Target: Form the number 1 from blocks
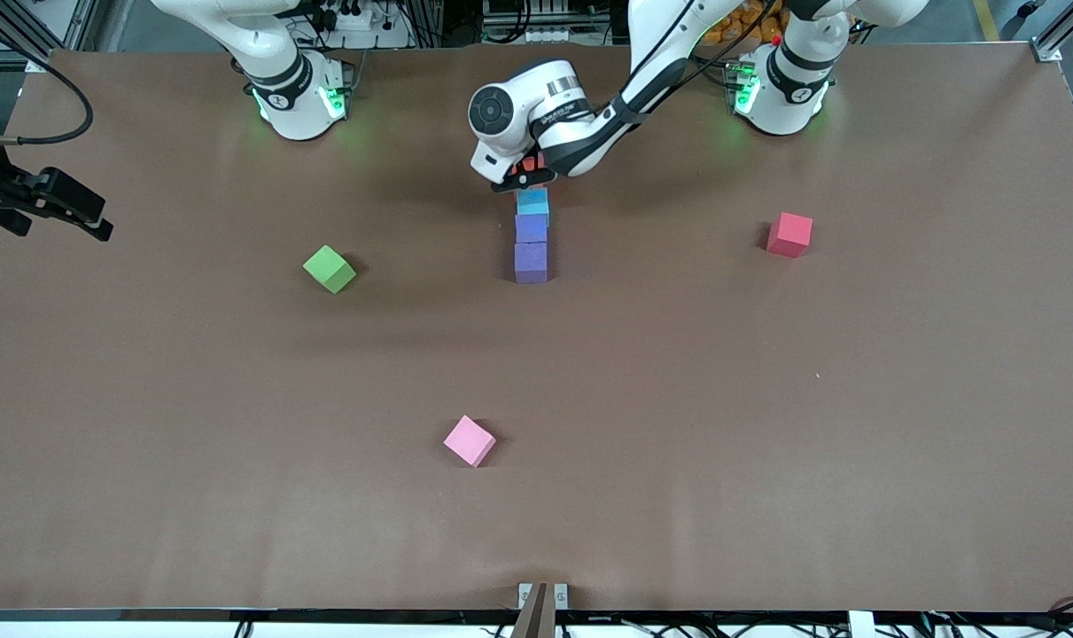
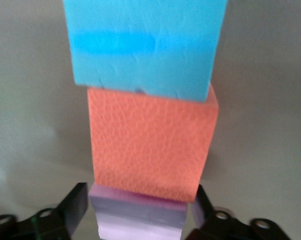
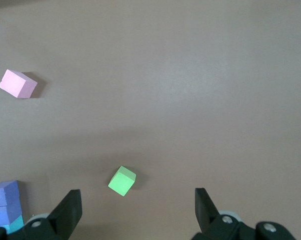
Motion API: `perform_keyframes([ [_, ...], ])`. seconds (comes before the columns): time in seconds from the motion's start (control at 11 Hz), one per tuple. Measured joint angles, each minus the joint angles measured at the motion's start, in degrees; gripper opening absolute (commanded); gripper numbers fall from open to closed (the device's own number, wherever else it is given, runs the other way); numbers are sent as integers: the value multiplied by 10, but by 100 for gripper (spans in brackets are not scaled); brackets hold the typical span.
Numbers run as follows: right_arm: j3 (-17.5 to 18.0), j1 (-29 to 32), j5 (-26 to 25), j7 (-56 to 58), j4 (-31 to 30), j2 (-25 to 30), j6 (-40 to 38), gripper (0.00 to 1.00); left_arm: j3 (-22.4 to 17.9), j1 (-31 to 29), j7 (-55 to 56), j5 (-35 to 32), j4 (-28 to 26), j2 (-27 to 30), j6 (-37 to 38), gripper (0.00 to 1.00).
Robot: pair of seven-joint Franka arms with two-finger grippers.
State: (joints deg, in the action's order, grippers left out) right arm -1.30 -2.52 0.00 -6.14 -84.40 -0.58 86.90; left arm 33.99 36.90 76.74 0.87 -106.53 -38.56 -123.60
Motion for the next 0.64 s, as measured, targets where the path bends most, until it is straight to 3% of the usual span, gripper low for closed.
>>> perform_keyframes([
  [0.37,-1,6,0,0,2,0,-1,100,-5,-6,9,-18,29,46,59,100],
  [0.64,-1,17,0,1,8,0,-2,100,-71,-25,15,-37,71,115,120,100],
])
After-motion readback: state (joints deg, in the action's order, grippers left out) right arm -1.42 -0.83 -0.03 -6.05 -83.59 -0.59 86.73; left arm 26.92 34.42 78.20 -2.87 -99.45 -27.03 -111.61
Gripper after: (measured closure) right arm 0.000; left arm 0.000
